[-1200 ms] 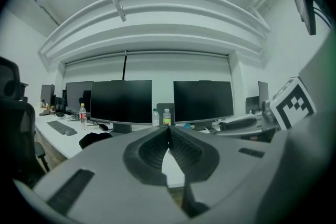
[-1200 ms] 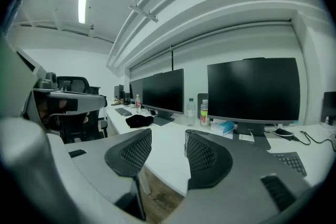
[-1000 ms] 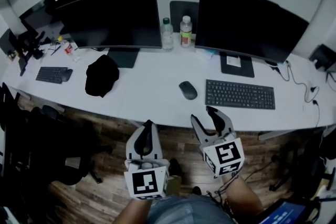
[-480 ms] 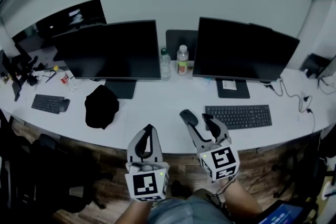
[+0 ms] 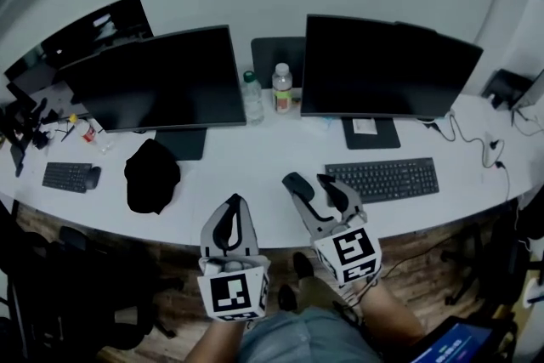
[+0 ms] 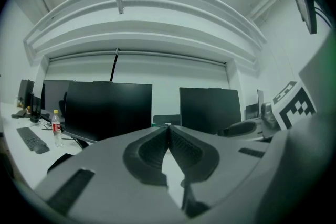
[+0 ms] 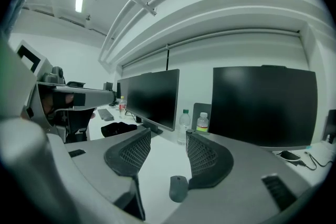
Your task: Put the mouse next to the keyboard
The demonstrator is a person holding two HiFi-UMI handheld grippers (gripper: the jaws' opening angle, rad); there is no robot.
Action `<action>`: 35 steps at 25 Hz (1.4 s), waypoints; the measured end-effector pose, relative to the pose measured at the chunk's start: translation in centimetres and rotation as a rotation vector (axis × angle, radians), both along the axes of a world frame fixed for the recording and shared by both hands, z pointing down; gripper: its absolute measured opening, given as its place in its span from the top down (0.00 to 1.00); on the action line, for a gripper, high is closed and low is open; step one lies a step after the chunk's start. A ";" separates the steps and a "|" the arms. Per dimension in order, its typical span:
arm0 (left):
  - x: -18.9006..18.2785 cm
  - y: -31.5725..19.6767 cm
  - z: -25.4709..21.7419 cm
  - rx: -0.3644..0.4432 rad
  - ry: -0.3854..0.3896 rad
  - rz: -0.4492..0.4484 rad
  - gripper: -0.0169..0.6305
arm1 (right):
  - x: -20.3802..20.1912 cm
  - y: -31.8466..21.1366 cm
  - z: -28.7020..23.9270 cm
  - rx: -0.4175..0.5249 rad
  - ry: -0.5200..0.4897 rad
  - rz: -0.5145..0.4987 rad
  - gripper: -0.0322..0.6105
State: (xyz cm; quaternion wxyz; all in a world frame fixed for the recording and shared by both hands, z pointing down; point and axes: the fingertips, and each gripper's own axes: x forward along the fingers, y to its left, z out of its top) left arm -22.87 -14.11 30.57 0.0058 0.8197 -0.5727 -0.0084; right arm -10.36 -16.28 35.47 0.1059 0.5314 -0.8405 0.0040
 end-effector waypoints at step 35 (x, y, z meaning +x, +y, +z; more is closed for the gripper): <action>0.3 -11.3 15.1 -0.382 -0.041 -0.085 0.97 | -0.8 -9.8 24.2 -0.604 0.165 -0.024 0.35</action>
